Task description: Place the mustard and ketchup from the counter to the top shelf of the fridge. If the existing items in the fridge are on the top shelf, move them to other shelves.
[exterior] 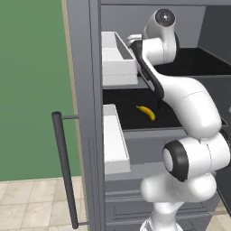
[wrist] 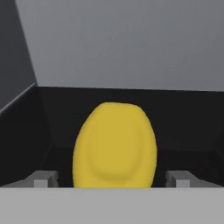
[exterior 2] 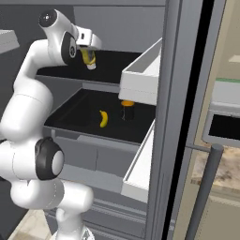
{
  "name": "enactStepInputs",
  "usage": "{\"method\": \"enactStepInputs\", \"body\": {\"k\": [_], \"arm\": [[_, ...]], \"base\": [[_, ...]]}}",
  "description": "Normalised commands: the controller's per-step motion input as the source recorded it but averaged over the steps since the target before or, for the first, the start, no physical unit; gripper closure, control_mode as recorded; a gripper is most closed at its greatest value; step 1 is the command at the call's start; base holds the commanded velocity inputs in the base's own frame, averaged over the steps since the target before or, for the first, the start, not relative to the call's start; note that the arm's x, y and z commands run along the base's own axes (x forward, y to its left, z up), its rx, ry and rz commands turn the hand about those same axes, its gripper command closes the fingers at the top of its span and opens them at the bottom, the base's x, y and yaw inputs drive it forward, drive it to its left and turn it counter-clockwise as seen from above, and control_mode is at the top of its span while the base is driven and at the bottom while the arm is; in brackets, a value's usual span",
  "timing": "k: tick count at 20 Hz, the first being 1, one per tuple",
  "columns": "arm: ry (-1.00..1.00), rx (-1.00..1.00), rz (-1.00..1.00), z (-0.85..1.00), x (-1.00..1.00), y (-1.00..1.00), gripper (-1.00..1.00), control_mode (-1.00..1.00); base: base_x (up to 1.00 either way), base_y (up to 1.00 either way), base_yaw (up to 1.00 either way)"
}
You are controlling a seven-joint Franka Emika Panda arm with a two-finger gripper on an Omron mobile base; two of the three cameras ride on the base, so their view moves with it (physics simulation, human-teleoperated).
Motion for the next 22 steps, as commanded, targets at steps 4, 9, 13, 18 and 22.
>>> {"method": "enactStepInputs", "body": {"k": [4,9,13,18,22], "arm": [[-0.04,0.0,0.0,0.0,0.08,0.0,-1.0,-1.0],[-0.08,0.0,0.0,0.0,0.14,0.0,-1.0,-1.0],[-0.11,0.0,0.0,0.0,0.04,0.0,-1.0,-1.0],[-0.13,0.0,0.0,0.0,0.09,0.0,-1.0,-1.0],[-0.12,0.0,0.0,0.0,0.01,0.0,-1.0,-1.0]], "base": [[0.0,0.0,0.0],[0.0,0.0,0.0],[0.0,0.0,0.0],[0.0,0.0,0.0],[0.0,0.0,0.0]]}}
